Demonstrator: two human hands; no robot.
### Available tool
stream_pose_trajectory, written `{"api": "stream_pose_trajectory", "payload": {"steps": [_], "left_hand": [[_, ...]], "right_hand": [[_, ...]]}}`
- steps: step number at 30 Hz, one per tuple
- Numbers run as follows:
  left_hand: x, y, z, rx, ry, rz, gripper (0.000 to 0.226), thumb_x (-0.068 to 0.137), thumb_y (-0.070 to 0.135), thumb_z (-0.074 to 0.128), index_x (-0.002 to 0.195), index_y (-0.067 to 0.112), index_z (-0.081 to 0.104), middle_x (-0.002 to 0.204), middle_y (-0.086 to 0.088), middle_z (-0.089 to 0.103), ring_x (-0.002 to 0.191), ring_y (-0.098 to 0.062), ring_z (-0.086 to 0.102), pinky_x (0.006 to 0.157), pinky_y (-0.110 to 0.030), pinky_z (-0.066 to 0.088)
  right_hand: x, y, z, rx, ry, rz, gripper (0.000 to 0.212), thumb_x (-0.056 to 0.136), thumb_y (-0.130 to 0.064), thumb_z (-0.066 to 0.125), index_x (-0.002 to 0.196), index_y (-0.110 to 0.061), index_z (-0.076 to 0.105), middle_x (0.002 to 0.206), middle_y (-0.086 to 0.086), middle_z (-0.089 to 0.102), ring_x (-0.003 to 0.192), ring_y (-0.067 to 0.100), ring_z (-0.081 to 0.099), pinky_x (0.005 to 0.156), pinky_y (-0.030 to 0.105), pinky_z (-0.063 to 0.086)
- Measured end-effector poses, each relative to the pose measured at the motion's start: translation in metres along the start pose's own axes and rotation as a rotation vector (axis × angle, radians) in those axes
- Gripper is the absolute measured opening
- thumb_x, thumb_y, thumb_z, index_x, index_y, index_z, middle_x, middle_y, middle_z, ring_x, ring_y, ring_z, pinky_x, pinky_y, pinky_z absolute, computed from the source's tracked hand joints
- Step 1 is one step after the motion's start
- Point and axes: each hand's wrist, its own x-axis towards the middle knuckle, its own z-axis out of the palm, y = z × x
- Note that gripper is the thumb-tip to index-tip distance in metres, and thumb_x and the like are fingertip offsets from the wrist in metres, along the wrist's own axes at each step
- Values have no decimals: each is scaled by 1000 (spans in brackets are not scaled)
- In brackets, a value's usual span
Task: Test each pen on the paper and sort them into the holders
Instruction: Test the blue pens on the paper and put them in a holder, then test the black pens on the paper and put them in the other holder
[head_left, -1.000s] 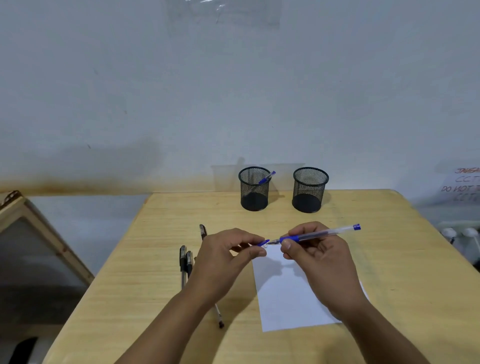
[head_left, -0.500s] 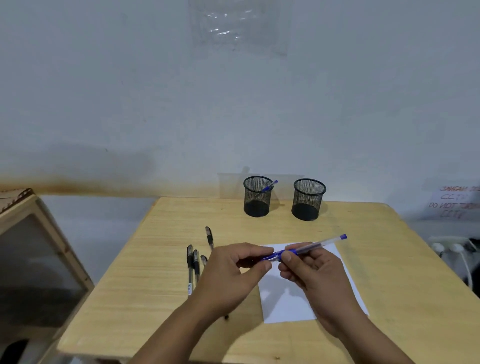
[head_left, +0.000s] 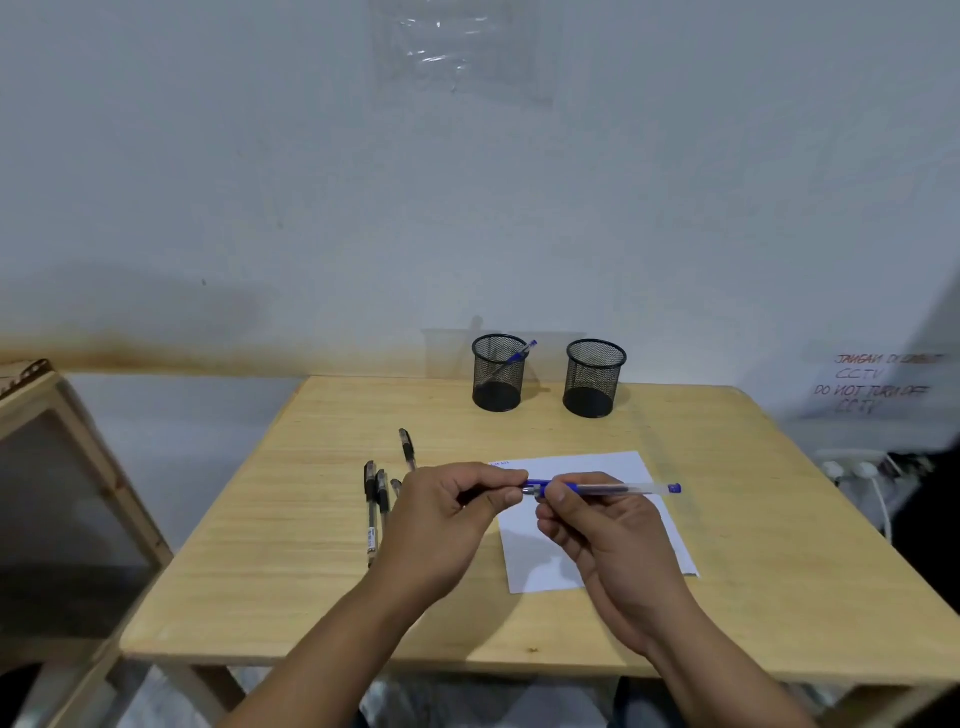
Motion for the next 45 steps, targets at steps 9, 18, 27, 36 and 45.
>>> {"api": "stream_pose_trajectory", "payload": {"steps": [9,18,27,36,45], "left_hand": [[15,-2,13,-84,17,-35,19,83,8,75,91,25,78,87,15,76,86,0,70,73,-10,50],[77,-23,20,59,60,-60,23,84,22,76,106,27,74,94,15,74,83,4,66,68,-7,47],[197,-79,7,204,196,-245,58,76,31,81,128,21,58,108,7,63,87,-11,61,71,-23,48],[241,-110,29,271,170,-248,71,70,34,84,132,17,53,124,-3,61,108,-21,62,94,-36,50],[237,-115,19,241,178,-268,54,79,32,79,127,23,57,109,5,61,97,-17,63,82,-26,48]], "right_hand": [[24,-4,6,38,100,5,29,81,-12,75,106,-4,62,80,7,73,73,18,67,77,31,56],[111,-28,-2,-263,269,-65,10,86,-2,68,96,-5,67,76,9,67,61,18,61,61,30,55],[218,-71,-8,-1061,141,-251,10,81,-16,67,82,-19,76,72,-6,70,72,15,68,63,25,50],[273,-48,16,-1306,30,-341,8,82,-22,75,82,-17,70,81,-3,66,76,12,56,57,22,37],[271,-25,14,-1309,73,-476,35,84,-39,71,114,-24,63,109,-4,67,95,17,63,80,34,51]]}}
